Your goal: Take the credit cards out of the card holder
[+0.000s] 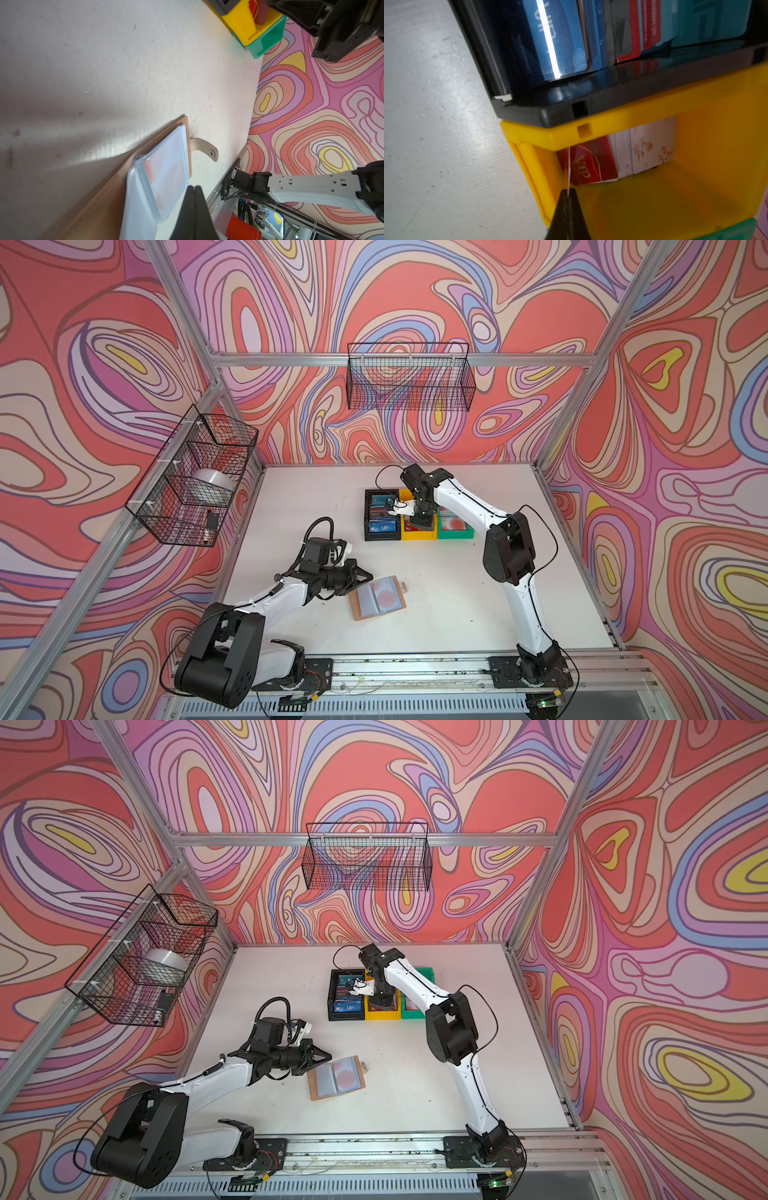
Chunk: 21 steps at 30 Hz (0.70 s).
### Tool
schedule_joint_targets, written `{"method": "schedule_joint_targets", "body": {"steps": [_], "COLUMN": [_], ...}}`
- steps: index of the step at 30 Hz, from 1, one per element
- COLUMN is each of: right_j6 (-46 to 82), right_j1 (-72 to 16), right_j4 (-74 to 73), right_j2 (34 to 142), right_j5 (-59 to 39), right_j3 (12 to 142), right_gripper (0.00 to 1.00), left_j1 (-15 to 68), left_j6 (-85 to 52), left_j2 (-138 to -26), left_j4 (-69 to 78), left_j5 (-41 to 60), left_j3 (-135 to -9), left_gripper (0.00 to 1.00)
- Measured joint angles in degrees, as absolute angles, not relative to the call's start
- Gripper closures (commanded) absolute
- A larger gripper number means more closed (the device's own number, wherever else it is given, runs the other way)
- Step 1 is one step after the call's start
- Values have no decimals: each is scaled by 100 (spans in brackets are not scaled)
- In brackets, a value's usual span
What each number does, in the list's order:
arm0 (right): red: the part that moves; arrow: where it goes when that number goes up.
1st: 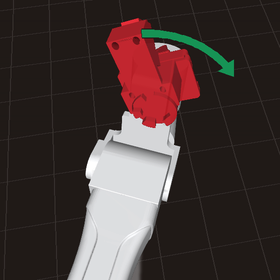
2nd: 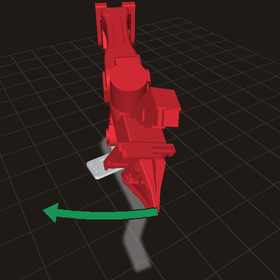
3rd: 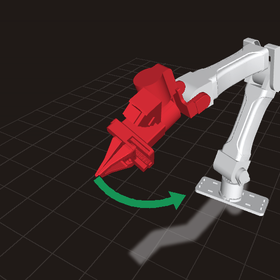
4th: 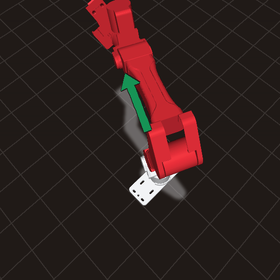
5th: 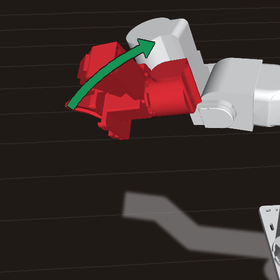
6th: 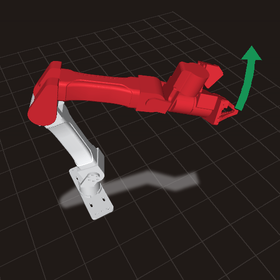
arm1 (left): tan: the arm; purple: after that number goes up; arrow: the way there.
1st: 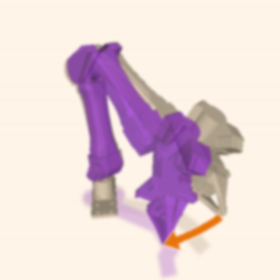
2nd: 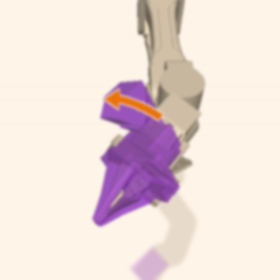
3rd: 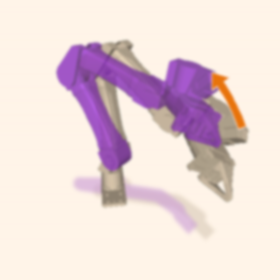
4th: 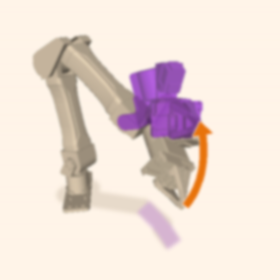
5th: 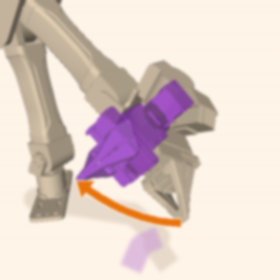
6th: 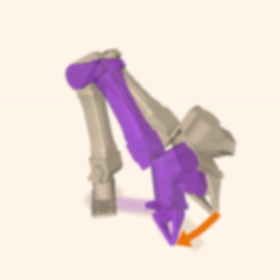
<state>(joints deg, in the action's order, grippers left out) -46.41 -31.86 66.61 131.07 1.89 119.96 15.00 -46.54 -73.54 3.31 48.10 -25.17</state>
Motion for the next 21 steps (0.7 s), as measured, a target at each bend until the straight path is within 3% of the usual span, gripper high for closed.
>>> {"method": "schedule_joint_targets", "body": {"steps": [12,21], "right_j6": [-4602,-4309], "right_j1": [-3186,-3188], "right_j4": [6066,5572], "right_j2": [13107,12951], "right_j5": [484,526], "right_j3": [11734,11498], "right_gripper": [81,77], "left_j1": [1500,1500], "left_j6": [-4657,-4657], "left_j2": [-7354,-7354], "left_j4": [370,368], "left_j5": [4810,4799], "left_j3": [-2495,-2460], "left_gripper": [99,99]}}
